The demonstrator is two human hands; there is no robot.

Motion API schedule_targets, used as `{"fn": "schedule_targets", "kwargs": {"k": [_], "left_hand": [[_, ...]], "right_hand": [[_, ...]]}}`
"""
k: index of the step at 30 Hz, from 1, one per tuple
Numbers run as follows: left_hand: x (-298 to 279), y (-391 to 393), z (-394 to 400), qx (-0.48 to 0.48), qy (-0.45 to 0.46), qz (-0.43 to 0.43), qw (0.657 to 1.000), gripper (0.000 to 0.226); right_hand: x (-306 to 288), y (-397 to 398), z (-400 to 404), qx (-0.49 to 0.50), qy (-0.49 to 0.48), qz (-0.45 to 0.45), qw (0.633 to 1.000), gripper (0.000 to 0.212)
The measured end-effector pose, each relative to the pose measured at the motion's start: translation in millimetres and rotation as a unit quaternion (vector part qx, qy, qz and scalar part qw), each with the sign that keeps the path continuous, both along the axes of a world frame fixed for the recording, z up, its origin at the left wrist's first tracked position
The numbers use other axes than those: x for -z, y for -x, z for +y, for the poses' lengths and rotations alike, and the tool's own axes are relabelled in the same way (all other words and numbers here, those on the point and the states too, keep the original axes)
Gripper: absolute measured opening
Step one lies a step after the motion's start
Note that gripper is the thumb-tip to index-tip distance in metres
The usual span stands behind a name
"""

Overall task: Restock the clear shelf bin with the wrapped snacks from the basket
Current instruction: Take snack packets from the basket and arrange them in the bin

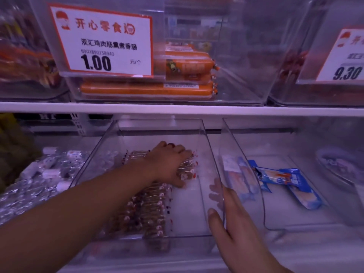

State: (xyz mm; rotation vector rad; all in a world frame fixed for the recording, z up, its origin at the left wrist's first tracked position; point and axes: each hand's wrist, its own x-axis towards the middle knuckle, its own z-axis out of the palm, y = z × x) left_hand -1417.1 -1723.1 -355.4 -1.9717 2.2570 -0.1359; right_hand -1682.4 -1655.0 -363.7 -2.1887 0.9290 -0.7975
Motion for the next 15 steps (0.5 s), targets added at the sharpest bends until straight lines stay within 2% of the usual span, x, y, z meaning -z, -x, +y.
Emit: {"fn": "schedule_targets", "kwargs": {"k": [4, 7, 11, 13, 15], "left_hand": [[-1.4, 4.2, 5.5, -0.05, 0.037, 0.028, 0.998, 0.082], [-1.0, 7.5, 0.7, -0.077, 0.058, 0.084, 0.992, 0.068], [-0.2, 2.2, -1.7, -0.071, 0.026, 0.105, 0.992, 0.082], [-0.3, 2.6, 0.9, -0.05, 0.042, 0.122, 0.99, 0.088], [-1.6, 7.7, 1.9, -0.02, 0.066, 0.152, 0.986, 0.081]], "right_hand": [[1.4, -3.6, 5.8, 0.011, -0.013, -0.021, 1.0, 0.059], [2.4, -3.4, 6.2, 0.011, -0.017, -0.021, 1.0, 0.06], [2.5, -3.0, 6.9, 0.007, -0.023, -0.021, 0.999, 0.062], [2.5, -2.9, 7.1, 0.007, -0.021, -0.02, 1.0, 0.063], [3.1, -2.8, 7.0, 0.006, -0.02, -0.021, 1.0, 0.062]]}}
